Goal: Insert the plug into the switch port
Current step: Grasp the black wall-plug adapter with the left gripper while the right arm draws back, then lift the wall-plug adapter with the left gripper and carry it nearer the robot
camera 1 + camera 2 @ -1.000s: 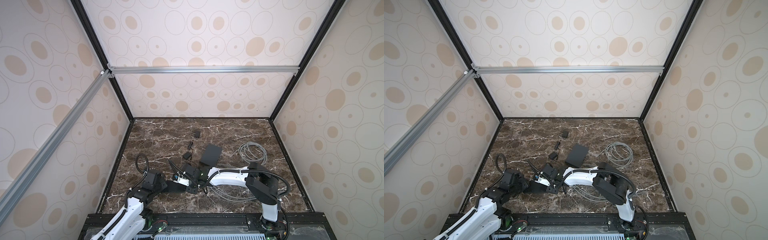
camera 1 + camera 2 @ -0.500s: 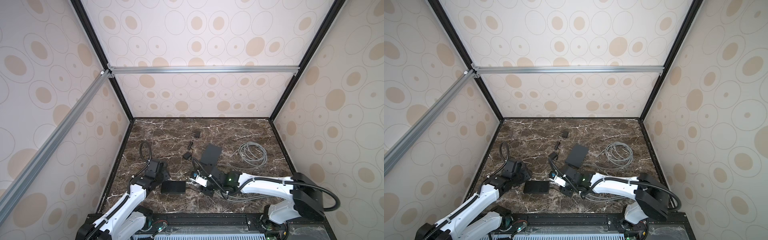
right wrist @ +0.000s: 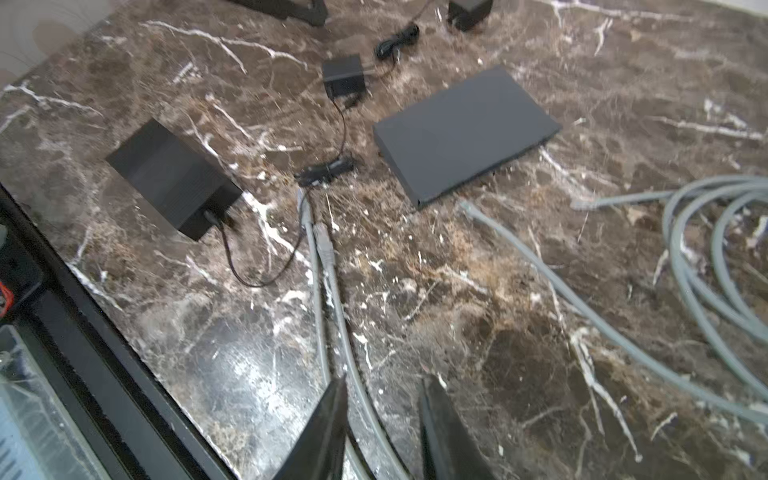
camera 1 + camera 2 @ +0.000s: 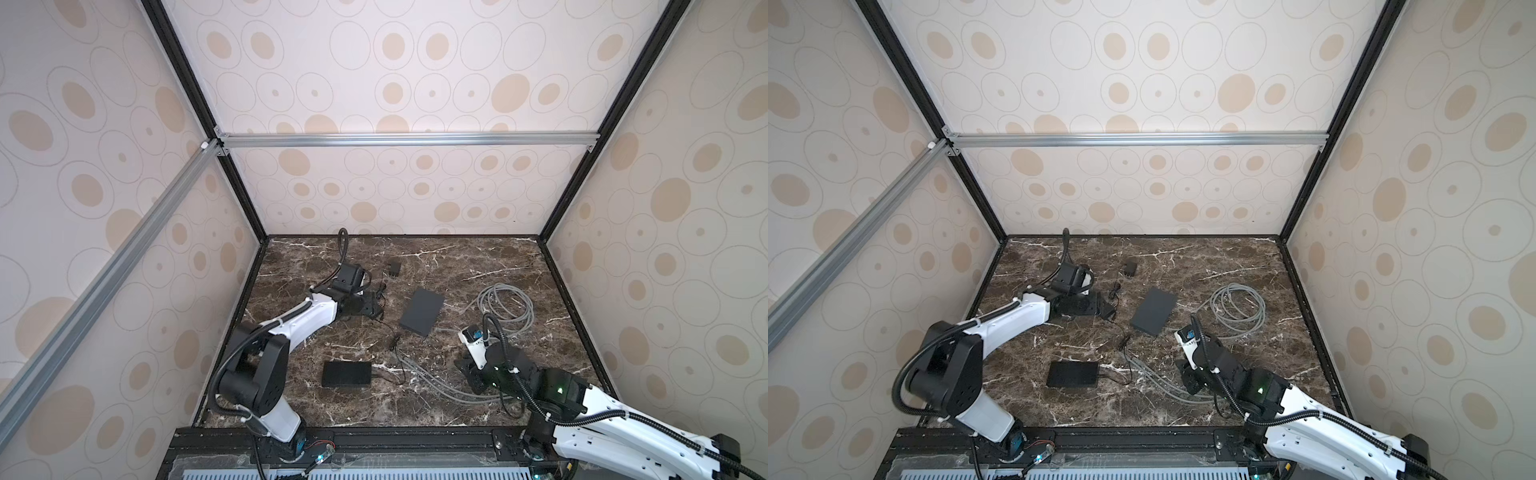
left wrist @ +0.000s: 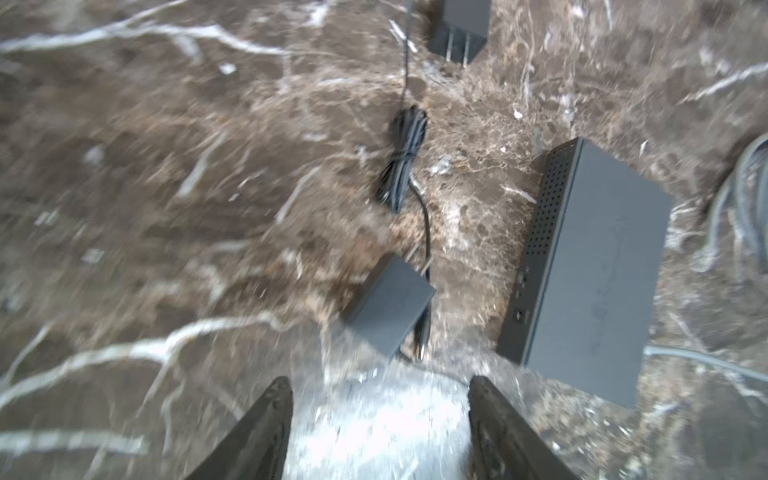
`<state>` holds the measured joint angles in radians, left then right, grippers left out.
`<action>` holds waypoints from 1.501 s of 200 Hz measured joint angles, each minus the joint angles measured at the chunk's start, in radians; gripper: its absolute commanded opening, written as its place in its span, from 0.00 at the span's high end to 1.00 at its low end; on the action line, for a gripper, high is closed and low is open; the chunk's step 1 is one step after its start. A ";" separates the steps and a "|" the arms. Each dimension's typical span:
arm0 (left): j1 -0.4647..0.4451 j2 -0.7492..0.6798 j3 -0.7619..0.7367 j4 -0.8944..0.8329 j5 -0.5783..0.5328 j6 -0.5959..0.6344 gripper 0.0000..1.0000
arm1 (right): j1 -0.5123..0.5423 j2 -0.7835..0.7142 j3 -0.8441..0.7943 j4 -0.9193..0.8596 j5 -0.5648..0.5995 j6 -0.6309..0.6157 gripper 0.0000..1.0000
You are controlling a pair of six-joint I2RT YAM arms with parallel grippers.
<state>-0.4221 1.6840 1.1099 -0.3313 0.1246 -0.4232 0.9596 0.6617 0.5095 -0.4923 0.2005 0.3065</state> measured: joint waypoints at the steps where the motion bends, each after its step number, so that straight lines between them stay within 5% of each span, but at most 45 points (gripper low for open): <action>1: 0.000 0.009 0.008 -0.002 0.000 0.005 0.34 | 0.000 -0.001 -0.003 0.000 -0.001 0.001 0.66; 65: -0.013 0.300 0.219 -0.083 -0.024 0.163 0.39 | -0.001 -0.145 -0.217 0.059 -0.014 0.034 0.66; 135: -0.013 0.309 0.222 -0.096 -0.039 0.193 0.43 | -0.001 -0.137 -0.220 0.121 -0.015 0.045 0.65; 159: -0.013 0.302 0.211 -0.093 -0.043 0.201 0.25 | -0.001 -0.120 -0.220 0.124 -0.017 0.045 0.65; 204: -0.013 0.273 0.170 -0.093 -0.051 0.220 0.20 | -0.001 -0.107 -0.220 0.127 -0.027 0.045 0.65; 259: -0.010 0.248 0.133 -0.095 -0.066 0.234 0.46 | -0.001 -0.106 -0.220 0.127 -0.032 0.045 0.65; 300: 0.017 0.240 0.128 -0.095 -0.064 0.233 0.52 | -0.001 -0.106 -0.220 0.127 -0.037 0.045 0.66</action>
<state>-0.4049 1.9240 1.2381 -0.4267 0.0605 -0.1898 0.9588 0.5556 0.2893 -0.3649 0.1635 0.3511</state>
